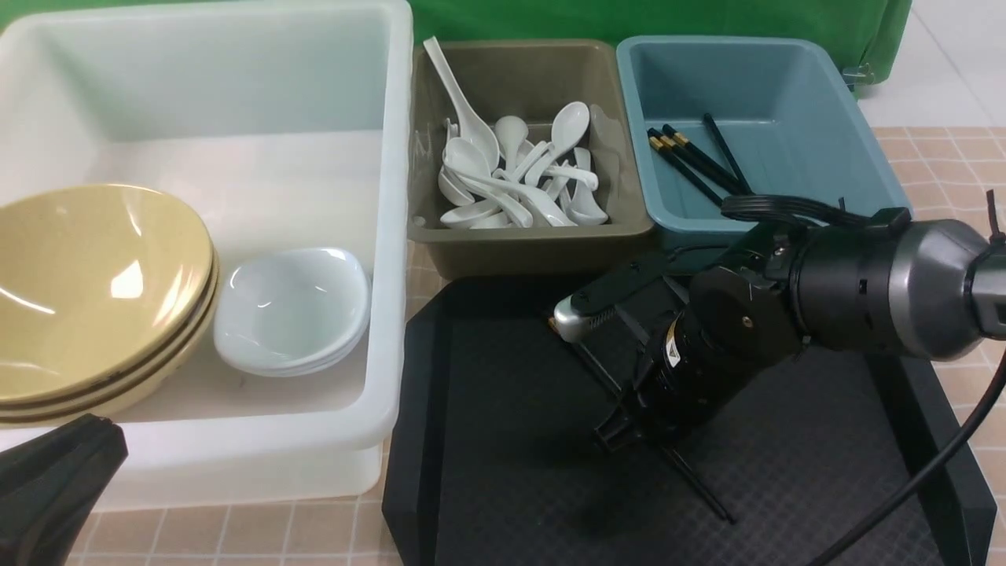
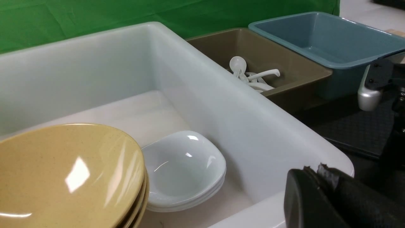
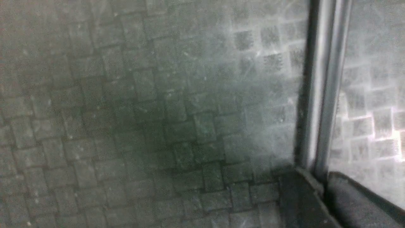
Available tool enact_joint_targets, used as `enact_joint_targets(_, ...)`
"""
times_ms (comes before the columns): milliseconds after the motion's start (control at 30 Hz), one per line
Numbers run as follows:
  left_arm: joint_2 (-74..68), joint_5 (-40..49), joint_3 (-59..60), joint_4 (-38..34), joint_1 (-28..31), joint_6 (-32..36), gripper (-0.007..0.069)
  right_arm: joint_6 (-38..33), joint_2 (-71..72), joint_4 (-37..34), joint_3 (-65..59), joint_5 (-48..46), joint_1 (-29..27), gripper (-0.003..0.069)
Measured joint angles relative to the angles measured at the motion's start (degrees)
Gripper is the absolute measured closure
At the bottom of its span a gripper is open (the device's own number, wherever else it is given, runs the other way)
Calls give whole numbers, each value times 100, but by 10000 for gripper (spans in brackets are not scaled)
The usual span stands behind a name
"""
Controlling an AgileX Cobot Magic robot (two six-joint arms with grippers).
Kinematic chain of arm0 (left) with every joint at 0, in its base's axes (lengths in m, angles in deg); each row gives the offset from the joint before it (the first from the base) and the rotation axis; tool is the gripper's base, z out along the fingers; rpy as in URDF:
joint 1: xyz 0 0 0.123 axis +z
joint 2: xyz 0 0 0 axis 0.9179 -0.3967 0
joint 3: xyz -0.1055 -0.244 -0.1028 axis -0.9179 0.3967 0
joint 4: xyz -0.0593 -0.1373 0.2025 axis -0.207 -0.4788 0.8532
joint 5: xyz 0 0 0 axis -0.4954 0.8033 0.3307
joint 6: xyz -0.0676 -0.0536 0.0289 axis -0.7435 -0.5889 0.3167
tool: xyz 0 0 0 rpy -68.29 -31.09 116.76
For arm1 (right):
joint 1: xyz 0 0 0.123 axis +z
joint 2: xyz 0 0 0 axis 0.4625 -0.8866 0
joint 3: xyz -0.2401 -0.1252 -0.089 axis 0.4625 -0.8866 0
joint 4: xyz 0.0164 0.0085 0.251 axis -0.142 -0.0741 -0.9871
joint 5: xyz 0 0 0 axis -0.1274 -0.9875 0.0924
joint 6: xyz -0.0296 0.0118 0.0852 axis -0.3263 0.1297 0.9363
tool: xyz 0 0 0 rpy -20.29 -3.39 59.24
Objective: On brown table put chopsticks spoon bowls plates into blue grey white boxes.
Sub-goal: 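Grasp the chopsticks with the right gripper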
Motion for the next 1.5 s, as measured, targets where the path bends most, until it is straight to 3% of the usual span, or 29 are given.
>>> enact_joint_targets(100,0,0,0,0,0,0,620,-43,392,1,-30,-40,0,614)
enact_joint_targets(500,0,0,0,0,0,0,620,-120,666,20,-34,-55,-95,622)
enact_joint_targets(633,0,0,0,0,0,0,620,-45,543,13,-40,-56,-349,596)
enact_joint_targets(867,0,0,0,0,0,0,620,-40,154,20,-40,132,-653,452)
enact_joint_targets(1033,0,0,0,0,0,0,620,-184,-65,-224,-33,253,-653,433)
enact_joint_targets(1167,0,0,0,0,0,0,620,-590,-65,-300,-33,253,-628,472)
enact_joint_targets(1300,0,0,0,0,0,0,620,-972,-65,-350,-13,170,-522,594)
enact_joint_targets(1500,0,0,0,0,0,0,620,-1276,286,-457,-5,-429,-345,599)
